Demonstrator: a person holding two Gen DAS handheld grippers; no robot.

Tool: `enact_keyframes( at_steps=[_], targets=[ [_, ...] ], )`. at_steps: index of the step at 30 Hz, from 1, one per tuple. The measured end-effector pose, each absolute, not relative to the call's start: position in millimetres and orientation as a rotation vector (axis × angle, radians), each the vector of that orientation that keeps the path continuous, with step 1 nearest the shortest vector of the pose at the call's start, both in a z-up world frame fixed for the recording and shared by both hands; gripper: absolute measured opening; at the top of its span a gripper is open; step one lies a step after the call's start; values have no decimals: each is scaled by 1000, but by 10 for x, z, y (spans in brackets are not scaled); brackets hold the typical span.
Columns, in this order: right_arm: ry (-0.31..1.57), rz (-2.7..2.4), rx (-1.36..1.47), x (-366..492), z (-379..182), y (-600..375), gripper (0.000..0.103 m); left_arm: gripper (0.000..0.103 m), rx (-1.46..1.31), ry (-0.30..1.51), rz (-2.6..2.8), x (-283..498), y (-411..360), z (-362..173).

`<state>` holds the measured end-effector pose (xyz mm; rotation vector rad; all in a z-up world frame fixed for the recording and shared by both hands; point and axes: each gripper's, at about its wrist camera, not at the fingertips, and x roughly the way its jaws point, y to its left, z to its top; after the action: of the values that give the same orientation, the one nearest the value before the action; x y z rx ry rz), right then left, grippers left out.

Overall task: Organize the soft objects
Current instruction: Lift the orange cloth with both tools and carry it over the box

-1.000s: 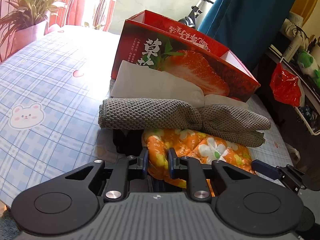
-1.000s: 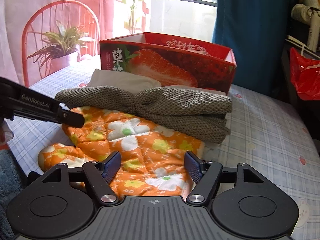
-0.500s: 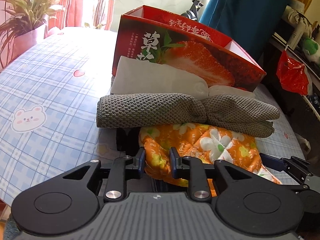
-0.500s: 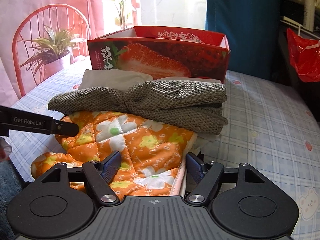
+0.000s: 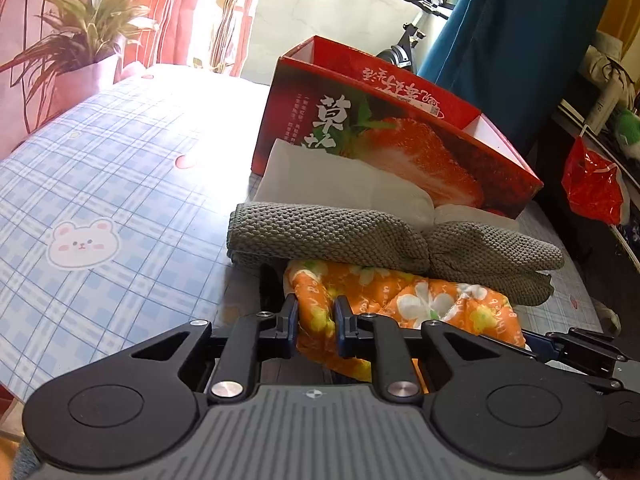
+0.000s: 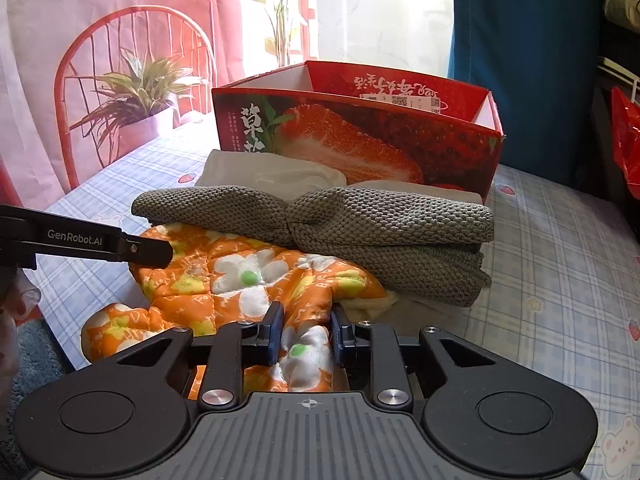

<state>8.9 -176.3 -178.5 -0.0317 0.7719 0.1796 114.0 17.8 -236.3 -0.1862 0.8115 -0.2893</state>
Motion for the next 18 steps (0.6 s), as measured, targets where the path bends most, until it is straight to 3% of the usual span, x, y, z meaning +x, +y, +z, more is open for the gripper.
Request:
enact_keyframes(
  at_steps=[5, 12, 18],
  targets=[
    [771, 176, -5, 53, -1807, -1805, 24, 20, -168, 831, -292, 1137, 154, -2430],
    [777, 161, 48, -26, -1828, -1909, 35, 20, -193, 843, -302, 1133, 210, -2493],
    [783, 162, 53, -23, -1870, -1900, 35, 20, -191, 842, -301, 1150, 195, -2505]
  ],
)
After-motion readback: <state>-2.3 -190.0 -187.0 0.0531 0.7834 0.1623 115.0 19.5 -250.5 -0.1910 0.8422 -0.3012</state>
